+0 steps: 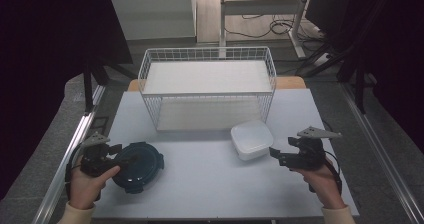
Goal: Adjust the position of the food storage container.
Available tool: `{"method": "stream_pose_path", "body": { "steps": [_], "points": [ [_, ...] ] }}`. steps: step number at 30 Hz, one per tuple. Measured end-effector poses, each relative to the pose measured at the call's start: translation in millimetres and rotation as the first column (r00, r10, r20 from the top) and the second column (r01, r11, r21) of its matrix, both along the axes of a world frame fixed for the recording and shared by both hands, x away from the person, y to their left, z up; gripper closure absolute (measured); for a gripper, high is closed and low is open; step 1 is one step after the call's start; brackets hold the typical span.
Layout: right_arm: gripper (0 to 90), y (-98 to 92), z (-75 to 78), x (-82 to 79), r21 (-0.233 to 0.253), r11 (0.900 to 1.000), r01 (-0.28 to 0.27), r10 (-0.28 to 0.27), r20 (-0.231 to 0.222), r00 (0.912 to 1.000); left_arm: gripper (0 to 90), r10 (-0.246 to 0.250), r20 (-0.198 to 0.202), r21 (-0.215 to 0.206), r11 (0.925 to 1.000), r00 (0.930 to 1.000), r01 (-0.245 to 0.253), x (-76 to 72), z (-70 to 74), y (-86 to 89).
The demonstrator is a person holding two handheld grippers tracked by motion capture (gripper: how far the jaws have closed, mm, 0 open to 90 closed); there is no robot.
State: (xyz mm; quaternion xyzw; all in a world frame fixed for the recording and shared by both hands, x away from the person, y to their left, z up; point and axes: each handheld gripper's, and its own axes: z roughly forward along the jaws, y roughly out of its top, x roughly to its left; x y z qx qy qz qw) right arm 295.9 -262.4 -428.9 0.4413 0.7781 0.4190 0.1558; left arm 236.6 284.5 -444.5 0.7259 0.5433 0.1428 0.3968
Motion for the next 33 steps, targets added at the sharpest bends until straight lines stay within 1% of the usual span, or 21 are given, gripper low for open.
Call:
{"method": "stream_pose_path", "body": {
  "steps": [6, 8, 9, 10, 11, 12, 14, 15, 16, 18, 19, 20, 21, 22, 24, 25, 26, 27, 28, 30, 33],
  "points": [
    [18.4, -0.4, 0.6, 0.8, -0.002, 1.0, -0.003, 0.003, 0.001, 1.0, 28.4, 0.022, -0.005, -0.005, 0.9997, 0.9997, -0.022, 0.6, 4.1, 10.8],
    [18.6, -0.6, 1.2, 0.9, -0.001, 1.0, -0.002, 0.002, 0.002, 1.0, 30.0, 0.023, -0.011, 0.003, 0.9997, 0.9997, -0.023, 1.8, 5.0, 14.2],
    [18.8, -1.1, 1.8, 0.7, 0.001, 1.0, -0.003, 0.003, -0.001, 1.0, 30.5, 0.025, -0.03, 0.025, 0.9994, 0.9992, -0.024, 3.2, 5.5, 17.5],
    [18.8, -1.1, 1.8, 0.7, 0.001, 1.0, -0.003, 0.003, -0.001, 1.0, 31.2, 0.025, -0.03, 0.025, 0.9994, 0.9992, -0.024, 3.2, 5.5, 17.5],
    [18.9, -1.2, 2.0, 0.8, 0.001, 1.0, -0.005, 0.005, -0.001, 1.0, 31.2, 0.026, -0.035, 0.034, 0.9991, 0.999, -0.025, 4.0, 6.4, 19.9],
    [19.1, -1.4, 2.2, 1.1, 0.003, 1.0, -0.004, 0.004, -0.001, 1.0, 33.0, 0.04, -0.043, 0.047, 0.9982, 0.9983, -0.038, 5.5, 9.0, 26.2],
    [19.2, -1.4, 2.3, 1.0, 0.004, 1.0, -0.005, 0.005, -0.003, 1.0, 34.7, 0.046, -0.045, 0.054, 0.9976, 0.9979, -0.044, 6.5, 10.1, 29.6],
    [19.4, -1.7, 2.5, 0.9, 0.002, 1.0, -0.007, 0.007, -0.003, 1.0, 39.0, 0.054, -0.056, 0.059, 0.9969, 0.997, -0.051, 9.5, 10.4, 36.5],
    [19.4, -1.7, 2.5, 0.9, 0.002, 1.0, -0.007, 0.007, -0.003, 1.0, 41.2, 0.054, -0.056, 0.059, 0.9969, 0.997, -0.051, 9.5, 10.4, 36.5],
    [19.7, -1.9, 2.9, 0.9, 0.0, 1.0, -0.004, 0.004, 0.0, 1.0, 45.9, 0.06, -0.087, 0.069, 0.9961, 0.9943, -0.055, 16.1, 5.8, 44.1],
    [19.7, -2.0, 2.8, 1.1, 0.0, 1.0, -0.004, 0.004, 0.0, 1.0, 48.5, 0.064, -0.096, 0.08, 0.9952, 0.9933, -0.056, 18.3, 3.2, 45.5],
    [19.7, -2.0, 2.8, 1.1, 0.0, 1.0, -0.004, 0.004, 0.0, 1.0, 50.7, 0.064, -0.096, 0.08, 0.9952, 0.9933, -0.056, 18.3, 3.2, 45.5],
    [19.7, -2.3, 2.0, 1.8, -0.002, 1.0, -0.003, 0.003, -0.004, 1.0, 53.0, 0.065, -0.119, 0.097, 0.9939, 0.9907, -0.054, 22.9, -2.5, 48.3],
    [19.7, -2.3, 2.0, 1.8, -0.002, 1.0, -0.003, 0.003, -0.004, 1.0, 55.2, 0.065, -0.119, 0.097, 0.9939, 0.9907, -0.054, 22.9, -2.5, 48.3],
    [19.7, -3.2, -0.4, 3.1, -0.006, 1.0, -0.002, 0.002, -0.01, 0.9999, 59.5, 0.069, -0.14, 0.104, 0.9931, 0.9878, -0.054, 28.3, -9.8, 53.3],
    [19.7, -3.4, -1.1, 3.4, -0.007, 1.0, -0.001, 0.001, -0.012, 0.9999, 61.7, 0.069, -0.14, 0.104, 0.9931, 0.9878, -0.054, 28.3, -9.8, 53.3],
    [19.7, -3.7, -1.5, 3.5, -0.009, 1.0, 0.002, -0.002, -0.013, 0.9999, 63.7, 0.067, -0.153, 0.095, 0.994, 0.9859, -0.053, 30.6, -14.6, 56.1],
    [19.7, -3.7, -1.5, 3.5, -0.009, 1.0, 0.002, -0.002, -0.013, 0.9999, 65.5, 0.067, -0.153, 0.095, 0.994, 0.9859, -0.053, 30.6, -14.6, 56.1],
    [19.7, -3.9, -1.9, 3.8, -0.009, 1.0, 0.004, -0.004, -0.015, 0.9999, 66.7, 0.068, -0.171, 0.109, 0.9928, 0.9829, -0.05, 32.0, -19.7, 58.0],
    [19.7, -3.9, -1.9, 3.7, -0.009, 1.0, 0.005, -0.005, -0.015, 0.9999, 70.0, 0.068, -0.189, 0.117, 0.9921, 0.9795, -0.046, 31.5, -24.0, 60.5],
    [19.7, -3.6, -2.0, 3.5, -0.008, 1.0, 0.005, -0.005, -0.016, 0.9998, 72.9, 0.079, -0.2, 0.121, 0.9911, 0.9767, -0.055, 28.9, -27.2, 64.6]
  ]
}}
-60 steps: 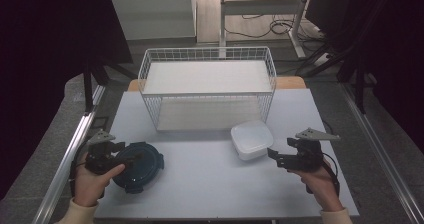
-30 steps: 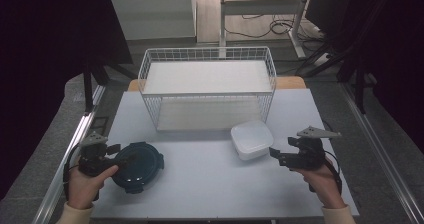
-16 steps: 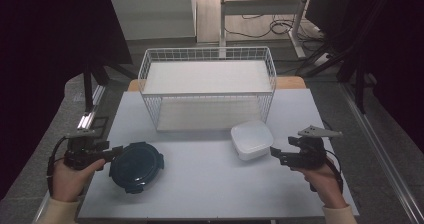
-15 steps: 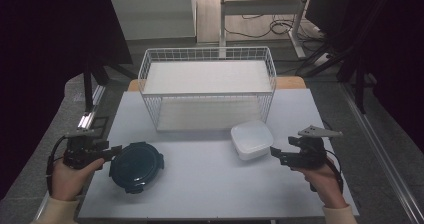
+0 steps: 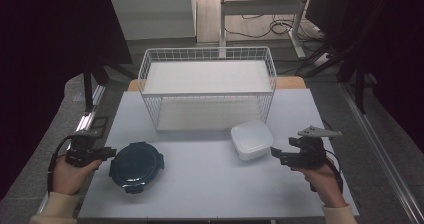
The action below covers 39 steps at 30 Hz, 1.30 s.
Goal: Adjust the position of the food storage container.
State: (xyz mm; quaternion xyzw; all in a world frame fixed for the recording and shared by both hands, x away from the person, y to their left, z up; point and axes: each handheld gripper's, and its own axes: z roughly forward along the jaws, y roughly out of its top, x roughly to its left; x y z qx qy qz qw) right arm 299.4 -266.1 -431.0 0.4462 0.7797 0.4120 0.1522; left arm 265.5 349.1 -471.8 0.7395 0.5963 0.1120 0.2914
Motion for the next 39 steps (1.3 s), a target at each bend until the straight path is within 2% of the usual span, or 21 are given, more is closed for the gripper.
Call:
{"method": "stream_pose_path", "body": {
  "steps": [6, 7, 12, 14, 16, 21, 25, 30, 39],
  "points": [
    [19.7, 1.0, -2.7, 1.6, -0.007, 1.0, 0.002, -0.002, -0.01, 0.9999, 86.1, 0.0, -0.057, -0.011, 0.9999, 0.9984, 0.0, -13.1, -12.5, 9.2],
    [19.7, 1.0, -2.7, 1.6, -0.007, 1.0, 0.002, -0.002, -0.01, 0.9999, 87.5, 0.0, -0.057, -0.011, 0.9999, 0.9984, 0.0, -13.1, -12.5, 9.2],
    [19.7, 0.8, -3.1, 1.5, -0.013, 1.0, 0.005, -0.005, -0.014, 0.9999, 89.7, -0.006, -0.088, -0.027, 0.9996, 0.9961, 0.004, -17.6, -24.7, 8.7],
    [19.7, 0.8, -3.8, 1.8, -0.014, 1.0, 0.007, -0.007, -0.02, 0.9998, 89.9, -0.02, -0.105, -0.05, 0.9986, 0.9943, 0.015, -19.0, -31.1, 7.5],
    [19.7, 0.7, -4.4, 2.1, -0.016, 1.0, 0.005, -0.005, -0.023, 0.9997, 90.0, -0.024, -0.113, -0.05, 0.9986, 0.9933, 0.019, -19.5, -33.7, 5.7],
    [19.7, -0.7, -2.9, 2.2, -0.01, 1.0, 0.006, -0.006, -0.013, 0.9999, 90.0, -0.017, -0.116, -0.05, 0.9987, 0.9931, 0.011, -18.8, -34.4, 4.6],
    [19.7, -2.3, 0.1, 1.5, -0.003, 1.0, 0.006, -0.006, -0.003, 1.0, 90.0, -0.015, -0.121, -0.033, 0.9994, 0.9926, 0.011, -16.1, -35.0, 1.8],
    [19.7, -1.1, 0.5, 1.6, -0.005, 1.0, 0.005, -0.005, -0.006, 1.0, 90.0, -0.019, -0.118, -0.058, 0.9983, 0.9928, 0.012, -13.1, -37.0, 1.8],
    [19.7, -3.9, 4.2, 1.3, 0.003, 1.0, 0.009, -0.009, -0.001, 1.0, 90.0, -0.046, -0.116, -0.053, 0.9978, 0.9921, 0.04, -6.9, -35.9, -10.3]
  ]
}}
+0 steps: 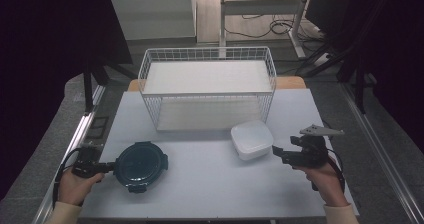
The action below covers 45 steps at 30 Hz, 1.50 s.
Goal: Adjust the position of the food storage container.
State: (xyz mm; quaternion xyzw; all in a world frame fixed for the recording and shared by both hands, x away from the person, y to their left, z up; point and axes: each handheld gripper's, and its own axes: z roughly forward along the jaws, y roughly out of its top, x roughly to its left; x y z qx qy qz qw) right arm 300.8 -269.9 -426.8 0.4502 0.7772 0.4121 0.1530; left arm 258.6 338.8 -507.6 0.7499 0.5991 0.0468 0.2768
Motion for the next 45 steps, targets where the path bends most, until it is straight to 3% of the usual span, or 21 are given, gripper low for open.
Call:
{"method": "stream_pose_path", "body": {
  "steps": [24, 45],
  "points": [
    [19.7, 1.7, -1.3, 0.1, -0.009, 1.0, -0.018, 0.018, -0.003, 0.9998, 90.0, -0.086, 0.013, -0.012, 0.9962, 0.9962, 0.086, 18.0, -0.2, -43.2],
    [19.7, 2.9, -1.6, 0.0, -0.014, 1.0, -0.018, 0.017, -0.011, 0.9998, 90.0, -0.168, 0.018, -0.009, 0.9858, 0.9857, 0.168, 22.8, 0.9, -76.8]
  ]
}}
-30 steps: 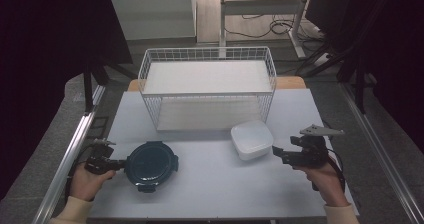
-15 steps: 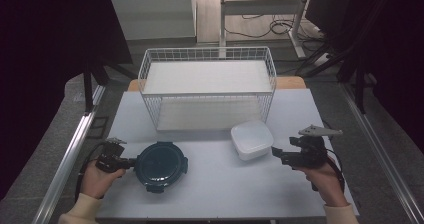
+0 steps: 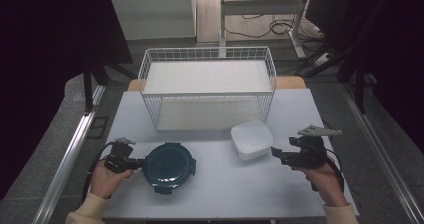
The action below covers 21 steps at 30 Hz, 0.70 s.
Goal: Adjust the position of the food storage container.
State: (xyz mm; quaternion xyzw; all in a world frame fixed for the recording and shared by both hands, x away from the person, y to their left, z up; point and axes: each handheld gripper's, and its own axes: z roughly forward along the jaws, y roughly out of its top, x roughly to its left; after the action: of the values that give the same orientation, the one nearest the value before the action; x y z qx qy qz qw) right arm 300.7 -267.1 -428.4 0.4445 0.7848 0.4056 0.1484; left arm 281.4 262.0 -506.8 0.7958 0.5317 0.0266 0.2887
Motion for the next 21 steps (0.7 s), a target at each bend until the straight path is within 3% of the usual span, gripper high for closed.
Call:
{"method": "stream_pose_path", "body": {
  "steps": [10, 11, 12, 14, 21],
  "points": [
    [19.7, 0.2, -0.2, 0.0, -0.003, 1.0, 0.001, -0.001, -0.005, 1.0, 90.0, -0.036, -0.003, 0.0, 0.9993, 0.9993, 0.036, -0.8, 0.5, -14.4],
    [19.7, 0.2, -0.3, 0.1, -0.005, 1.0, 0.001, -0.001, -0.006, 1.0, 90.0, -0.018, 0.003, -0.018, 0.9997, 0.9998, 0.018, -1.5, -0.2, -17.9],
    [19.7, 0.2, -0.4, 0.1, -0.005, 1.0, 0.002, -0.002, -0.006, 1.0, 90.0, -0.047, -0.005, -0.005, 0.9989, 0.9989, 0.047, -1.6, 0.5, -19.0],
    [19.7, 0.1, -0.4, 0.3, -0.006, 1.0, 0.002, -0.002, -0.005, 1.0, 90.0, -0.039, -0.001, -0.022, 0.999, 0.9993, 0.039, -2.2, -0.3, -23.4],
    [19.7, 0.2, -0.1, 0.1, -0.006, 1.0, 0.001, -0.001, -0.005, 1.0, 90.0, -0.067, -0.004, -0.015, 0.9977, 0.9978, 0.067, -2.1, 0.3, -31.5]
  ]
}}
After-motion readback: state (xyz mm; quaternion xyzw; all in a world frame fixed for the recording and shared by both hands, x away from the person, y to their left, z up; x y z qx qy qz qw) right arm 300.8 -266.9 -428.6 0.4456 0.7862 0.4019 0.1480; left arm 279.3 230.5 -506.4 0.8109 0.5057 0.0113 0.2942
